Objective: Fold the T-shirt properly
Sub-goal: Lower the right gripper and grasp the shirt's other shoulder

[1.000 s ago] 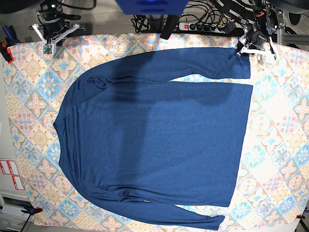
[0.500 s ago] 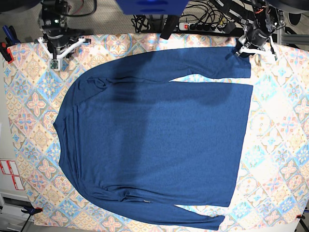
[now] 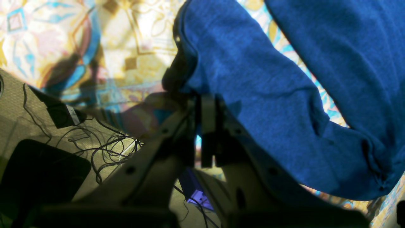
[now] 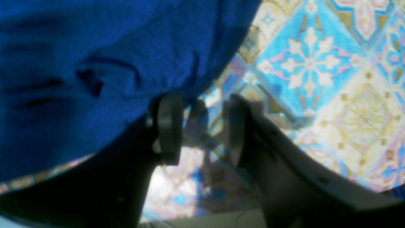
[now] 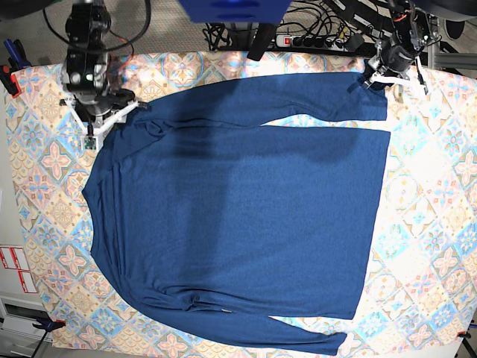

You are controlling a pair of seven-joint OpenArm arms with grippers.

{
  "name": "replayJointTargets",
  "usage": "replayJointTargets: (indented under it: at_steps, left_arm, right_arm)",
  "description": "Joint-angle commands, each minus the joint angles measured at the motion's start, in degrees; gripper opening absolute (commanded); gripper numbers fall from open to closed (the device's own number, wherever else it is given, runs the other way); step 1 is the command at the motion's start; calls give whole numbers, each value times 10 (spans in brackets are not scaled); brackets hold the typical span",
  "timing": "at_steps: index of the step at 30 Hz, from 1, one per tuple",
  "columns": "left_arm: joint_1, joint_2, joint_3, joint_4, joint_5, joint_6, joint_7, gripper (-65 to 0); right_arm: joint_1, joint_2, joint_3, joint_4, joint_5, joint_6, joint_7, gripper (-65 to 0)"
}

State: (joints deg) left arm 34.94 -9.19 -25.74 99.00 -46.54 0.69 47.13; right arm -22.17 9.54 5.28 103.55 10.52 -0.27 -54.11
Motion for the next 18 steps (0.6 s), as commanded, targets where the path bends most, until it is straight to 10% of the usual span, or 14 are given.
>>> replayJointTargets:
  at_steps: [1,9,18]
  left_arm:
    - [3,-4,-3,9,-4,-2,-5,-650]
    - [3,-4,-3,9,-4,-2,-5,-650]
    - [3,-4,-3,8,-4,-2,-5,-650]
  right_arm:
    - [8,5,5,-5,15,0,4,-416]
    - [54,10,9,-97,162,0,9,-414]
    - [82,10,45,-150,191,0,9,-413]
